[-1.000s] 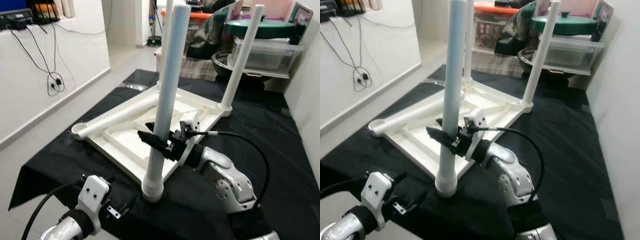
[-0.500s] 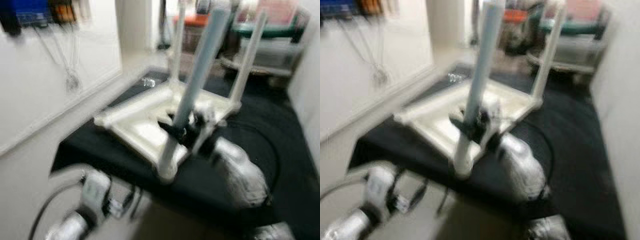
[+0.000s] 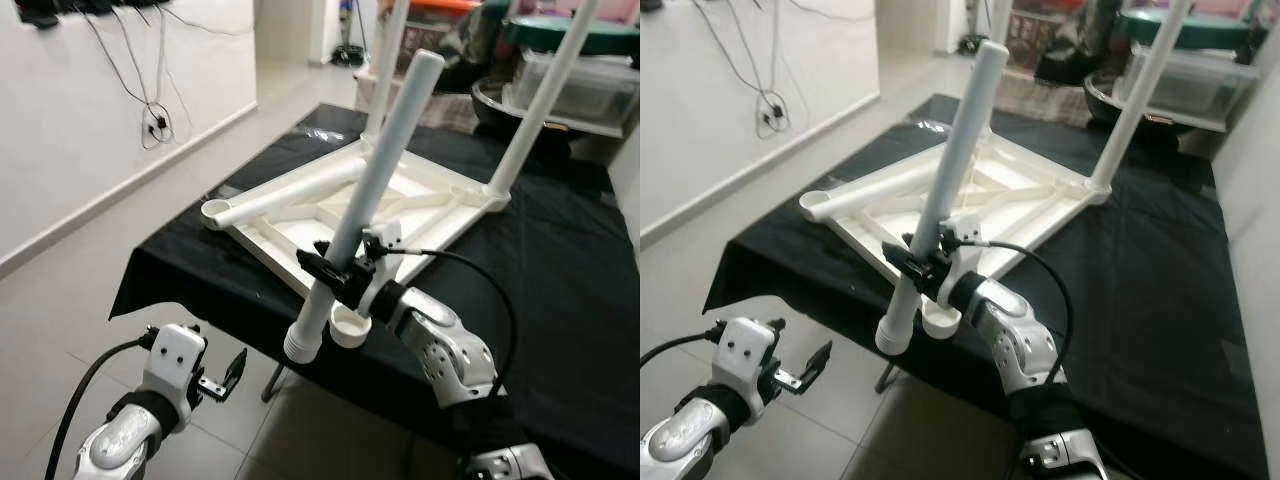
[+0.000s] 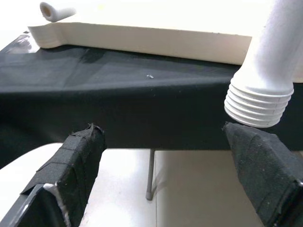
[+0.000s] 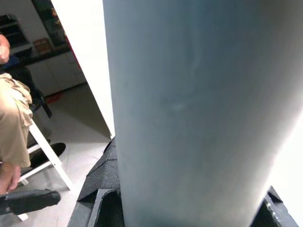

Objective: Building children table

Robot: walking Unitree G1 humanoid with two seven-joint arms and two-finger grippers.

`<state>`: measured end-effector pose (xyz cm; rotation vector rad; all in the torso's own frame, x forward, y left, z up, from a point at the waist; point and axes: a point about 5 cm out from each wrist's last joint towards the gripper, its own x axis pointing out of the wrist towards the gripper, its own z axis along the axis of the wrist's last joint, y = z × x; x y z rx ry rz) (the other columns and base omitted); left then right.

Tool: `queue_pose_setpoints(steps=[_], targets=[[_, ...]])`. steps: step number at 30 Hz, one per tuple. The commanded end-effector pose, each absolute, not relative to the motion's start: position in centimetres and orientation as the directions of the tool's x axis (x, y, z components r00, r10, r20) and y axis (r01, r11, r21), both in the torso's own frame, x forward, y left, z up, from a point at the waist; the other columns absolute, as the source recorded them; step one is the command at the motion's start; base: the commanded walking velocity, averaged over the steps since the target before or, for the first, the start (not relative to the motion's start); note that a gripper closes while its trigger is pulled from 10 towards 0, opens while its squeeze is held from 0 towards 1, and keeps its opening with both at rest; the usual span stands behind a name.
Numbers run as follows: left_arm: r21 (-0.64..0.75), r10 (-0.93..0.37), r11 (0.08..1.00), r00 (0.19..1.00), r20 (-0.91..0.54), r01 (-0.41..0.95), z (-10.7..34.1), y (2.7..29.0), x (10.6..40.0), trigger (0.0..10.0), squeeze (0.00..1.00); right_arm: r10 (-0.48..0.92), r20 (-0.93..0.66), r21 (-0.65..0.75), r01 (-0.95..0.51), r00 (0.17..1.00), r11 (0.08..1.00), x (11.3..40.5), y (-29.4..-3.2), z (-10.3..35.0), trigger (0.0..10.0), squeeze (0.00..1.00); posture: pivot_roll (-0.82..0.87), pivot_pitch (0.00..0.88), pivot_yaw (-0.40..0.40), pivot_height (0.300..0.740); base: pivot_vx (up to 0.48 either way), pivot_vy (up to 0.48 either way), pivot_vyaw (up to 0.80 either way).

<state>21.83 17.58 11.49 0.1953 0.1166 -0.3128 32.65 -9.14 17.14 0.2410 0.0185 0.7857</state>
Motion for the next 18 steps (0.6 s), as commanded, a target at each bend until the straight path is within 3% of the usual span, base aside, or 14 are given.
queue_pose_setpoints(steps=[1, 5, 9, 18], targets=[[0.172, -0.280, 0.938, 0.949, -0.145, 0.302, 11.4, 17.8, 21.6, 10.0, 0.00, 0.672, 0.119, 0.200, -0.680, 0.731, 0.705, 33.0, -9.9, 18.5, 10.0, 0.00, 0.03, 0.000, -0.069, 0.740, 0.000, 0.000, 0.00], [0.158, -0.304, 0.933, 0.943, -0.137, 0.323, 11.5, 17.6, 21.5, 10.0, 0.00, 0.692, 0.215, 0.249, -0.724, 0.689, 0.643, 32.7, -9.9, 21.2, 10.0, 0.00, 0.02, 0.000, -0.061, 0.740, 0.000, 0.000, 0.00], [0.147, -0.327, 0.927, 0.936, -0.130, 0.345, 11.5, 17.0, 21.6, 10.0, 0.00, 0.637, 0.421, 0.399, -0.762, 0.646, 0.509, 33.2, -11.2, 27.3, 10.0, 0.00, 0.02, 0.000, -0.057, 0.740, 0.000, 0.000, 0.00], [0.146, -0.334, 0.925, 0.934, -0.131, 0.351, 11.5, 16.9, 21.7, 10.0, 0.00, 0.642, 0.424, 0.310, -0.769, 0.639, 0.560, 33.9, -13.0, 28.7, 10.0, 0.00, 0.01, 0.000, -0.056, 0.740, 0.000, 0.000, 0.00]])
